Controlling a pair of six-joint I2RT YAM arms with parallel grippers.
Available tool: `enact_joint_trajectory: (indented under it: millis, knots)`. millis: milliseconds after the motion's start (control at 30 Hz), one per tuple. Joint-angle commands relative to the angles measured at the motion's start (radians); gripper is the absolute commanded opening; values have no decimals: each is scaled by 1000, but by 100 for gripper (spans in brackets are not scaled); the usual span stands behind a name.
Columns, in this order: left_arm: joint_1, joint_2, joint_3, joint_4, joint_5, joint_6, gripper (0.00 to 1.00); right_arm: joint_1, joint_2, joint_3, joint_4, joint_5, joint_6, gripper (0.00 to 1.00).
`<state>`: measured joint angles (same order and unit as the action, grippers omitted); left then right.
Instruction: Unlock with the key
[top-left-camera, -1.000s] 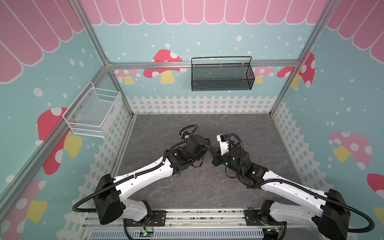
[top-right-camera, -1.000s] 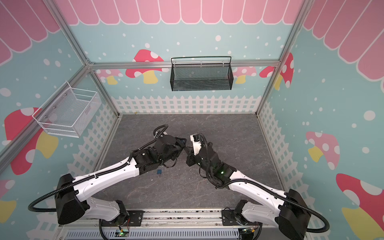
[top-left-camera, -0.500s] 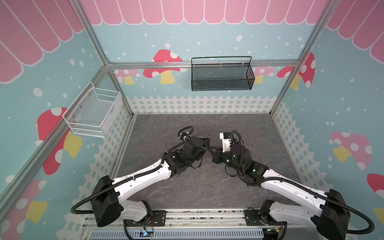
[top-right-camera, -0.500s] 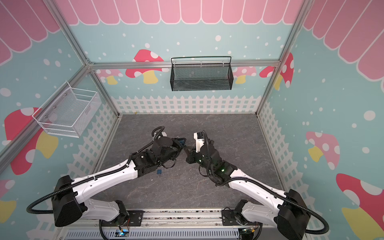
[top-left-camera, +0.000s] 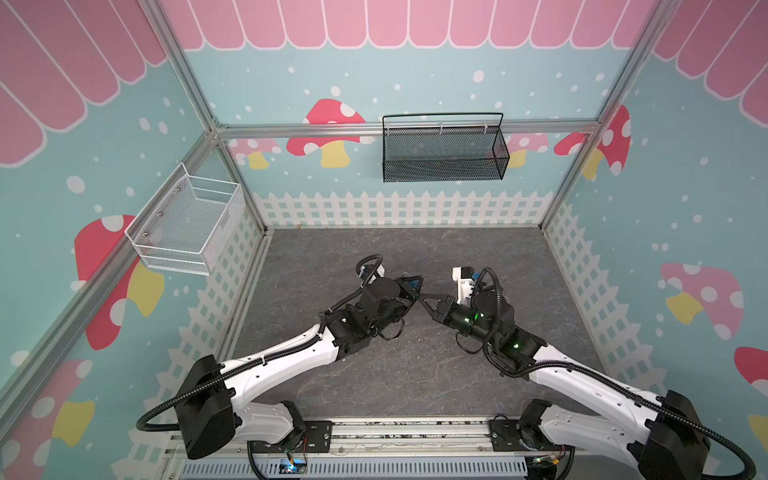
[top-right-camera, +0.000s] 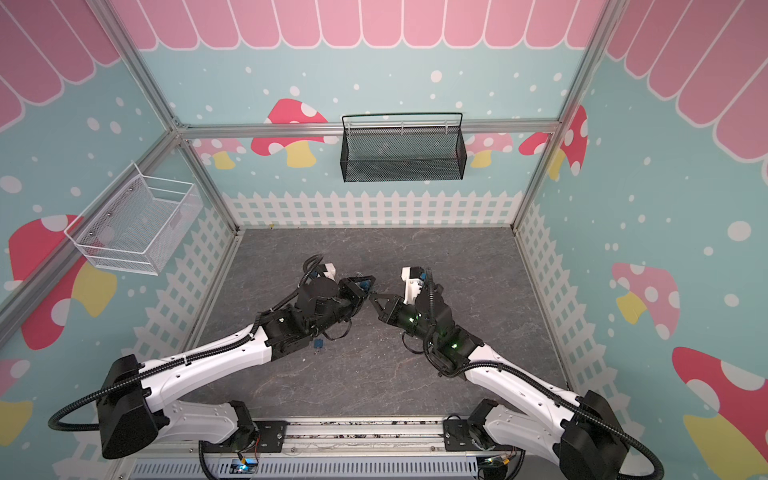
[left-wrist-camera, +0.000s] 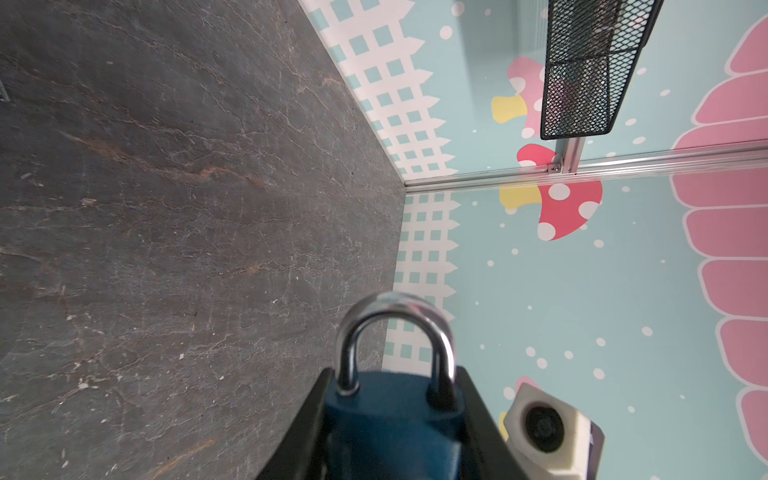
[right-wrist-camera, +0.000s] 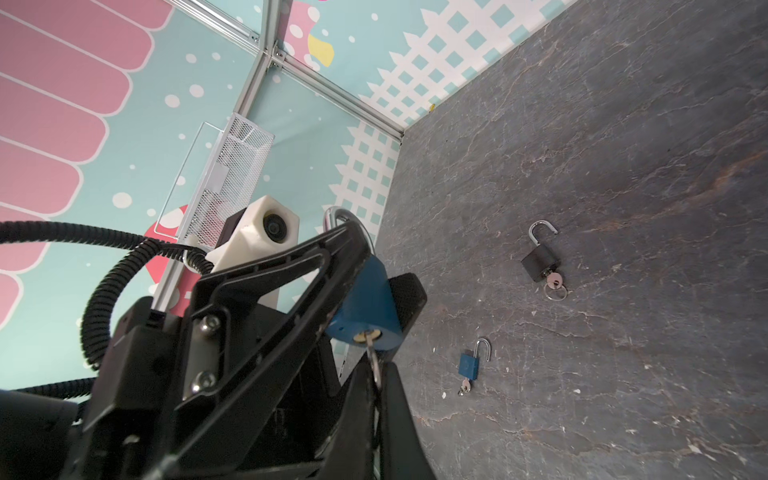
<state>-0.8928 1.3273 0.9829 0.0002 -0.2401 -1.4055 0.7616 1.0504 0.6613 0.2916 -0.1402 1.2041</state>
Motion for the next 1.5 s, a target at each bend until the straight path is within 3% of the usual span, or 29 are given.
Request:
enact_joint_trajectory:
  millis: [0, 200, 333, 367, 467, 600, 667, 733, 833, 967, 1300, 1467]
  knots:
    - [18, -21, -44, -8, -72, 34, 0, -7, -40, 5, 165, -70, 80, 0]
    - [20, -36, -121, 115, -109, 36, 0, -21, -43, -21, 275, -106, 163, 0]
    - [40, -40, -109, 116, -86, 51, 0, -21, -38, 43, 149, -95, 52, 0]
    - [54, -45, -77, 65, -72, 70, 0, -21, -41, 46, 120, -85, 14, 6]
    - [97, -56, 9, -80, -33, 175, 0, -21, -66, 76, -68, -19, -125, 38]
    - [163, -76, -8, -135, 49, 374, 0, -22, -110, 151, -290, 73, -363, 57]
    - [186, -88, -38, -138, 130, 573, 0, -40, -76, 236, -441, 48, -475, 64]
    - [185, -102, -75, -156, 171, 719, 0, -60, -32, 316, -566, -21, -596, 67]
    - [152, -146, -192, 9, 210, 940, 0, -64, -5, 369, -670, -54, -690, 69]
    - [126, -169, -295, 142, 211, 1127, 0, -65, 56, 439, -736, -113, -743, 73]
    - [68, -85, -304, 281, 259, 1260, 0, -61, 224, 580, -812, -100, -803, 77]
    - [55, -72, -286, 267, 253, 1287, 0, -61, 293, 649, -876, 31, -805, 77]
